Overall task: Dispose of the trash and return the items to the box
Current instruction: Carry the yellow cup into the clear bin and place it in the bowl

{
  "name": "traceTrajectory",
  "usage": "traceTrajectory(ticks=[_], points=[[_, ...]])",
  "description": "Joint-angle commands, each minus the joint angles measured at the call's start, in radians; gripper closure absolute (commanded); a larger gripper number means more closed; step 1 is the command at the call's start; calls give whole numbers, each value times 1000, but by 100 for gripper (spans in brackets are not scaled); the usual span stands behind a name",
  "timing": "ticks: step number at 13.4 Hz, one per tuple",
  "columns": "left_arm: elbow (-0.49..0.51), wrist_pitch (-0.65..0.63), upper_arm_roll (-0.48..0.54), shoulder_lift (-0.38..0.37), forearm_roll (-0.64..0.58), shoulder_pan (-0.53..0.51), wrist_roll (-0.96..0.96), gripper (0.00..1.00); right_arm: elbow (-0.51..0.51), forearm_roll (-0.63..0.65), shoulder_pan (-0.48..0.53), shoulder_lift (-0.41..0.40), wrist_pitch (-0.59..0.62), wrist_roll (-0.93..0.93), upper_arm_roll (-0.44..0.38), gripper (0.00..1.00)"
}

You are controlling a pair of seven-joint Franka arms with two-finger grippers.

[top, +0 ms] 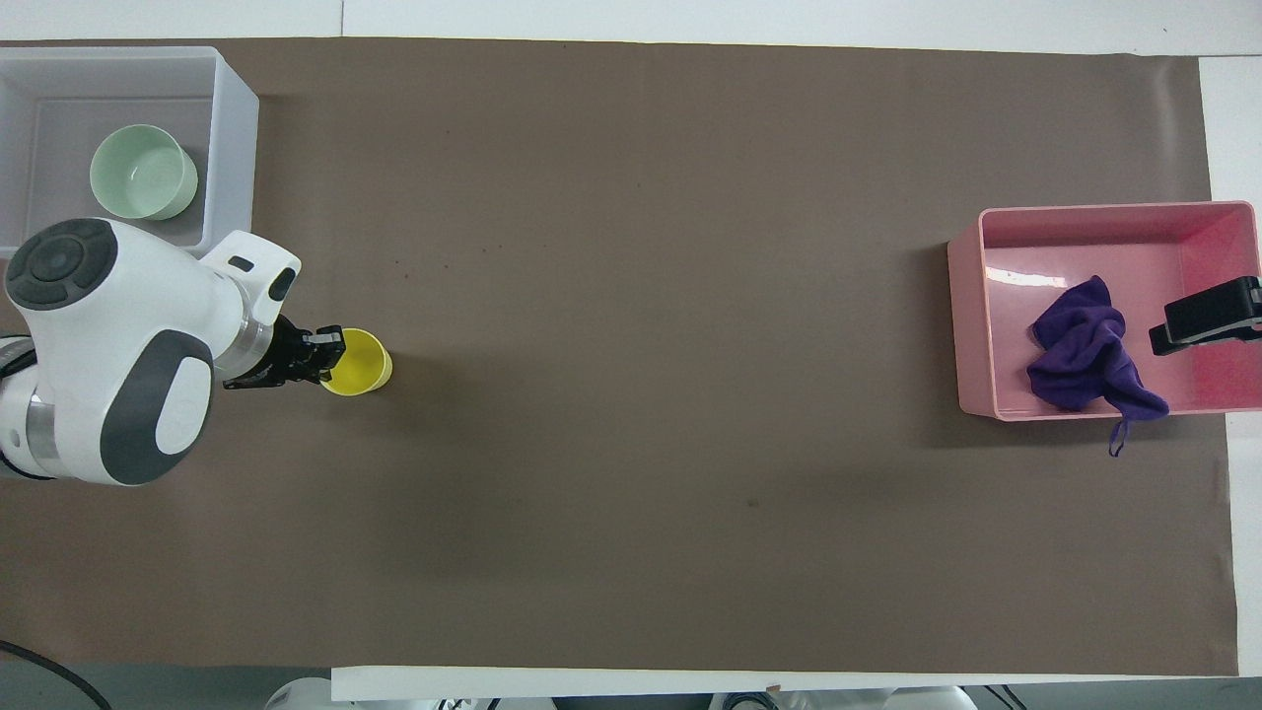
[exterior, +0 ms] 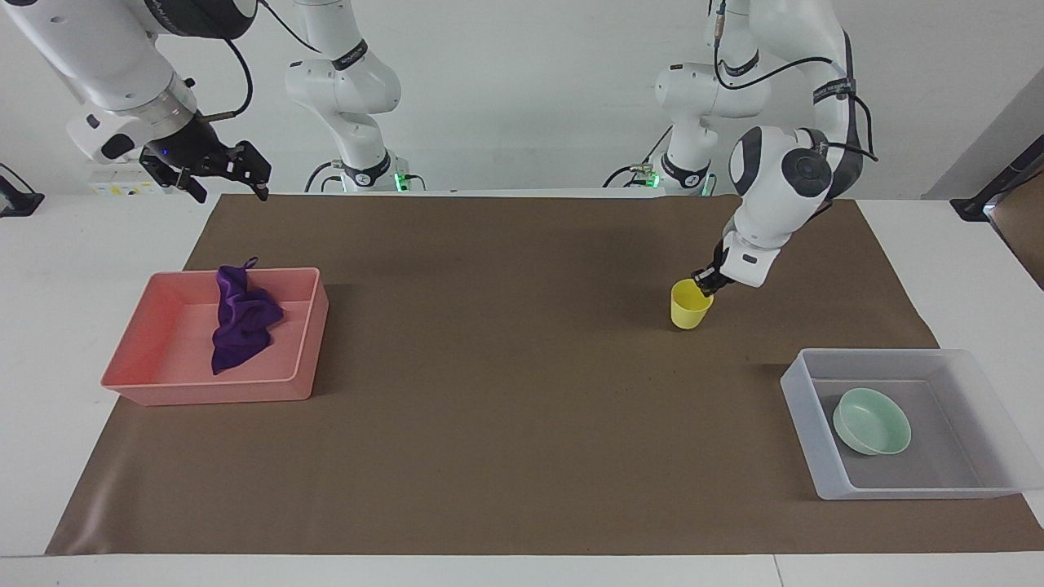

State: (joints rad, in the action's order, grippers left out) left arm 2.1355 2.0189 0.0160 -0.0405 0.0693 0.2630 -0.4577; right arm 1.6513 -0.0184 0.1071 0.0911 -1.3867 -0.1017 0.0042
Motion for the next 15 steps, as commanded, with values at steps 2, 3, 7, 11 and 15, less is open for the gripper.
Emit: traceTrajectory(ticks=[2, 3, 7, 11, 15], points=[[-302, -134, 4, 98, 1, -105, -45, 100, 39, 12, -44, 38, -12, -1, -15, 0], [-360, -123, 4, 131, 6, -160, -79, 100, 39, 50, -69, 38, -12, -1, -21, 0], [-473, -31, 5, 276, 58, -352, -82, 100, 36, 78, -93, 32, -40, 20, -49, 0], [-531, 0, 5, 393, 60, -399, -84, 100, 38, 52, -92, 25, -40, 19, -49, 0], [-531, 95, 10, 454, 49, -400, -84, 100, 38, 52, -92, 25, -61, 22, -49, 0]])
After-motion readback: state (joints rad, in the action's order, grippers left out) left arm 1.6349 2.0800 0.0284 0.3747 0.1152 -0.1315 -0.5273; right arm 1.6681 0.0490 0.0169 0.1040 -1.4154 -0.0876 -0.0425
